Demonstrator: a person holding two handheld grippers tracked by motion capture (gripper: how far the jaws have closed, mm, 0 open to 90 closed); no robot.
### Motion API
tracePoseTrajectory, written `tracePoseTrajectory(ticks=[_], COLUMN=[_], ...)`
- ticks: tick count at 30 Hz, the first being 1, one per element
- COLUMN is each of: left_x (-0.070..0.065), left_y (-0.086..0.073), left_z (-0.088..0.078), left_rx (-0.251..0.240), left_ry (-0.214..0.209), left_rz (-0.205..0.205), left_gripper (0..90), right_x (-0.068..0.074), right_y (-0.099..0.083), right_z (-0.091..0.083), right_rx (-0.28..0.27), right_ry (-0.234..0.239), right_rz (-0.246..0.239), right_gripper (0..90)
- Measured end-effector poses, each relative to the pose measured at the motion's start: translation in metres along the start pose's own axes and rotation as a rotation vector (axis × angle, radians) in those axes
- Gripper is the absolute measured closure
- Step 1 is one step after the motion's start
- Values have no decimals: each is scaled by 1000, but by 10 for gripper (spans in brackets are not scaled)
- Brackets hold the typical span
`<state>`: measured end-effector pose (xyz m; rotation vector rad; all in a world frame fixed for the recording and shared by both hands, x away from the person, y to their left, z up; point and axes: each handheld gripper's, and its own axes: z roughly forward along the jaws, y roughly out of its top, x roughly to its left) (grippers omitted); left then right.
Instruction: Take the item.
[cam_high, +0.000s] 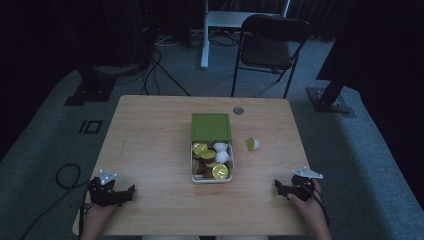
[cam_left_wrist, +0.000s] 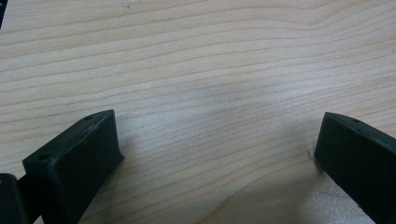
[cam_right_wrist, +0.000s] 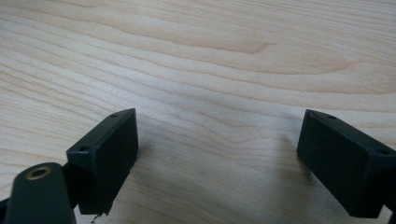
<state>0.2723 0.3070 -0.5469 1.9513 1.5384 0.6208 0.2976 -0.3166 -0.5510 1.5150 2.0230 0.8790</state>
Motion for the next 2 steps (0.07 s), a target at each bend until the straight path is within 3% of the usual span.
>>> tracePoseTrajectory(ticks=[2], left_x=[0], left_y=[0], left_z=[0], left_rx=[0], left_ry=[0], left_rz=[0], left_gripper=[3], right_x=[0], right_y=[0], right_z=[0], right_rx=[0], right_ry=[0], right_rz=[0], right_gripper=[122])
